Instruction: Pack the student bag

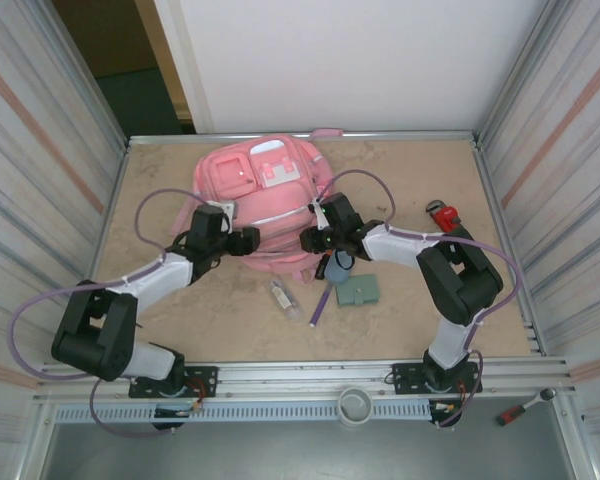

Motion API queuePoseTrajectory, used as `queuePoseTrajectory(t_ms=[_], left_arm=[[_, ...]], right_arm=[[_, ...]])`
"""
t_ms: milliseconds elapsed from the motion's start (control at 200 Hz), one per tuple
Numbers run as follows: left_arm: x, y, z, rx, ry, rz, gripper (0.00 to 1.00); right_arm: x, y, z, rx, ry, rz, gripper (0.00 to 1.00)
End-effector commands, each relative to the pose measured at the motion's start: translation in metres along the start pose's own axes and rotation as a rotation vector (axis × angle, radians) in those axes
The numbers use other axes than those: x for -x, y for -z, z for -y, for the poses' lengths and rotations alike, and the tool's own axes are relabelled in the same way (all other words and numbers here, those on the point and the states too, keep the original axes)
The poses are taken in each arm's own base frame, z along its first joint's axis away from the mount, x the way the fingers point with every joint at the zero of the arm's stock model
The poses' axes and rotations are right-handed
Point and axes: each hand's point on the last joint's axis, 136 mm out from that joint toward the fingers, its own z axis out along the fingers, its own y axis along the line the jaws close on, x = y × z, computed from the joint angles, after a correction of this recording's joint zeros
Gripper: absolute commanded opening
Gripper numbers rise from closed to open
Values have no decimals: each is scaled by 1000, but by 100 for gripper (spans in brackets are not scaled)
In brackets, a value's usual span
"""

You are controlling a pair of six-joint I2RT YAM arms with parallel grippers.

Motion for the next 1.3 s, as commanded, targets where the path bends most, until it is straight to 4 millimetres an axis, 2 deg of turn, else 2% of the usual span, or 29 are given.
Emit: queuePoseTrajectory(t_ms=[0,226,391,451,586,717,772,882,947,997,1113,1293], left_arm=[[7,0,4,-48,95,21,79],[12,-20,16,-116,152,-14,68],[14,-35,11,-95,200,-25,60],[13,-39,8,-89,215,-24,52],[13,-42,1,-81,245,3,27],[25,-31,-4,-117,276,57,2],[32,-22,-6,-133,278,79,0],[42,-6,-3,-197,229,86,0],[44,1,-4,-253,205,71,0],[46,7,-9,-284,202,67,0],[46,14,-26,-315,212,33,0],[52,8,-40,-305,193,14,0]], right_arm=[[-32,-8,5,-7,4,-96,32],[-28,-8,-1,3,11,-87,32],[-30,-6,-4,20,18,-77,32],[-28,-5,-6,32,25,-68,33],[-19,2,-14,60,71,-44,36],[-3,26,-18,62,146,8,41],[8,41,-16,70,155,50,43],[45,78,10,48,88,187,47],[66,92,40,-5,-2,239,49],[76,95,63,-37,-83,237,50],[87,83,95,-58,-247,218,54],[96,27,99,-45,-334,163,59]])
